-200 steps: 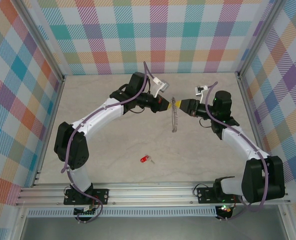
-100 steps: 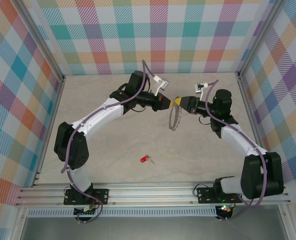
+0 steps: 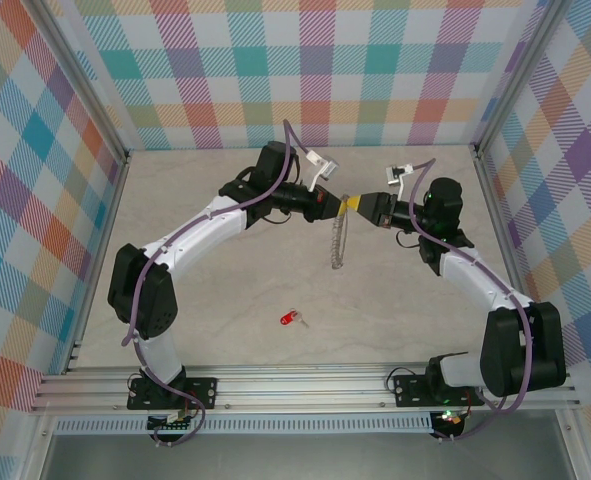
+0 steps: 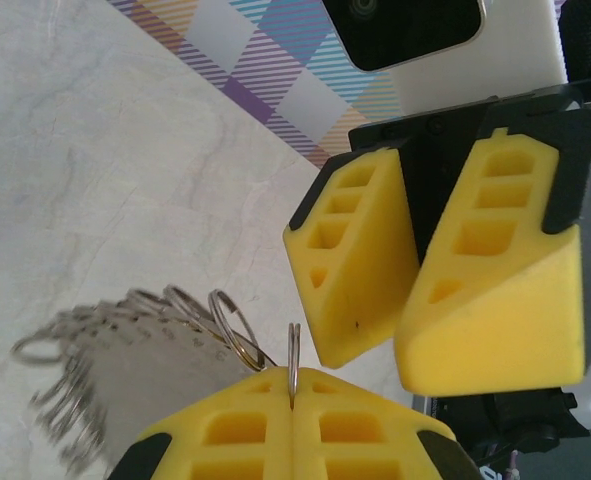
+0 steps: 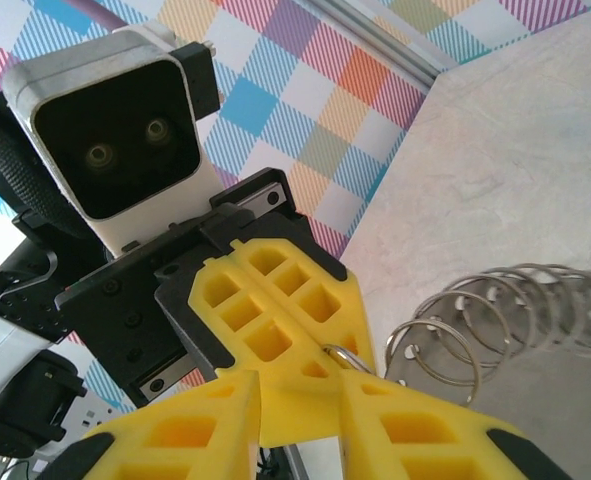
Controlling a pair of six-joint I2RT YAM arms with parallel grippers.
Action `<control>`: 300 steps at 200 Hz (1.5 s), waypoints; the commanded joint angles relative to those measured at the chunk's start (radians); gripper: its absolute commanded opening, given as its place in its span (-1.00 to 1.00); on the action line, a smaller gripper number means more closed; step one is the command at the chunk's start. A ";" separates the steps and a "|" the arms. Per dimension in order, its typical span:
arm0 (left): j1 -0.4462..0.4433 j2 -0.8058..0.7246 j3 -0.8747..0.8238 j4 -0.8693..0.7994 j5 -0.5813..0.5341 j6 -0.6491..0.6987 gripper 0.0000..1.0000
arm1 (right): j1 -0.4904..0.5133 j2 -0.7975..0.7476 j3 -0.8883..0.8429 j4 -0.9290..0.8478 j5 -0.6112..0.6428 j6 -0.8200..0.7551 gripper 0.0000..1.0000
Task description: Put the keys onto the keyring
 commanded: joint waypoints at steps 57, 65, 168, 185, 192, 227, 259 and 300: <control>-0.005 -0.061 0.031 0.037 0.044 -0.006 -1.00 | -0.010 -0.025 0.025 -0.052 0.016 -0.064 -0.36; -0.006 -0.063 0.030 0.035 0.044 -0.004 -1.00 | -0.016 -0.029 0.026 -0.058 0.019 -0.065 -0.36; -0.006 -0.074 0.030 0.046 0.062 -0.006 -1.00 | -0.026 -0.014 0.017 -0.004 0.029 -0.007 -0.34; -0.006 -0.074 0.029 0.046 0.064 -0.006 -1.00 | -0.020 -0.015 0.025 0.005 0.026 0.002 -0.35; -0.007 -0.074 0.028 0.046 0.064 -0.006 -1.00 | -0.017 -0.017 0.029 0.003 0.027 0.002 -0.35; -0.008 -0.074 0.028 0.048 0.067 -0.006 -1.00 | 0.006 -0.010 0.049 -0.001 0.018 -0.004 -0.34; -0.009 -0.074 0.030 0.049 0.068 -0.007 -1.00 | 0.032 0.001 0.062 0.005 0.007 -0.008 -0.35; -0.010 -0.074 0.033 0.048 0.068 -0.006 -1.00 | 0.037 -0.004 0.058 -0.001 -0.002 -0.013 -0.47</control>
